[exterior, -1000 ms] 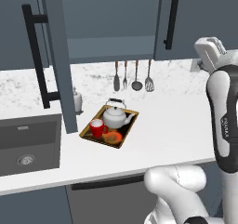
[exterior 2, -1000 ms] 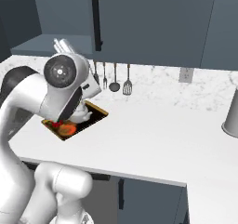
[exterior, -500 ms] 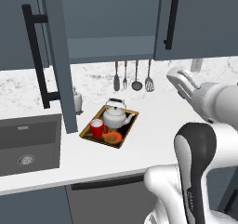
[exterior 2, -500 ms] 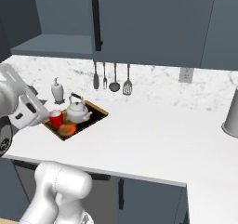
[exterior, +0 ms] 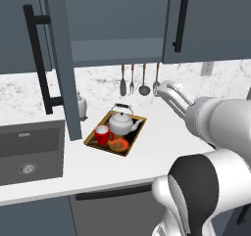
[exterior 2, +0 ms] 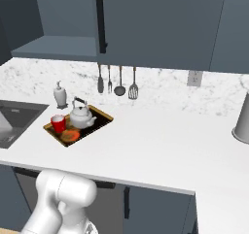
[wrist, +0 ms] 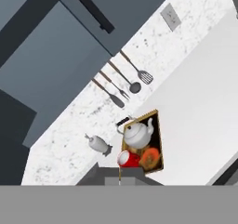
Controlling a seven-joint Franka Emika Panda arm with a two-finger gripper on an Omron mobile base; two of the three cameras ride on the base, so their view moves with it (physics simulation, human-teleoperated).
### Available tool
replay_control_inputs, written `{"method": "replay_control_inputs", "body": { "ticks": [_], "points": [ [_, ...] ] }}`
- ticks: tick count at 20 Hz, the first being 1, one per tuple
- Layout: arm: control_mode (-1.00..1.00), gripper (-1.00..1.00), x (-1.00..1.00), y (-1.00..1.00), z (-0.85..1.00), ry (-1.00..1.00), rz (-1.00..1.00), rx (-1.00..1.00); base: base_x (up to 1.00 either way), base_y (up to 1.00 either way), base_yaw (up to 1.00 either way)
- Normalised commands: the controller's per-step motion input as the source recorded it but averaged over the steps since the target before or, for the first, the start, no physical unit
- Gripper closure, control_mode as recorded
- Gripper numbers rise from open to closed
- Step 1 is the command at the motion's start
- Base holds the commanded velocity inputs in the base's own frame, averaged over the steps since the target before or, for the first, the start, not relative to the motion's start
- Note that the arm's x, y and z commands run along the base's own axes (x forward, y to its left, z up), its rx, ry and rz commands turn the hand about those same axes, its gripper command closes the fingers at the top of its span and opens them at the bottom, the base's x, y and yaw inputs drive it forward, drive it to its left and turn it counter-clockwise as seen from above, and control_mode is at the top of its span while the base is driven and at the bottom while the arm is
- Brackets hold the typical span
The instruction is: Pick the kettle from the counter and place it on the tray. Then pick the mug from the cabinet and place it on the tray. Then close the cabinet doors.
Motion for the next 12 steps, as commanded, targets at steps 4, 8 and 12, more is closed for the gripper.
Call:
{"method": "replay_control_inputs", "body": {
  "ticks": [4,8,12],
  "points": [
    [-1.0,1.0,0.0,0.28,-0.17,0.0,0.0,0.0,0.0,0.0,0.0],
    [-1.0,1.0,0.0,0.78,-0.29,-0.02,0.0,0.0,0.0,0.0,0.0],
    [-1.0,1.0,0.0,0.67,-0.21,-0.09,0.0,0.0,0.0,0.0,0.0]
  ]
}}
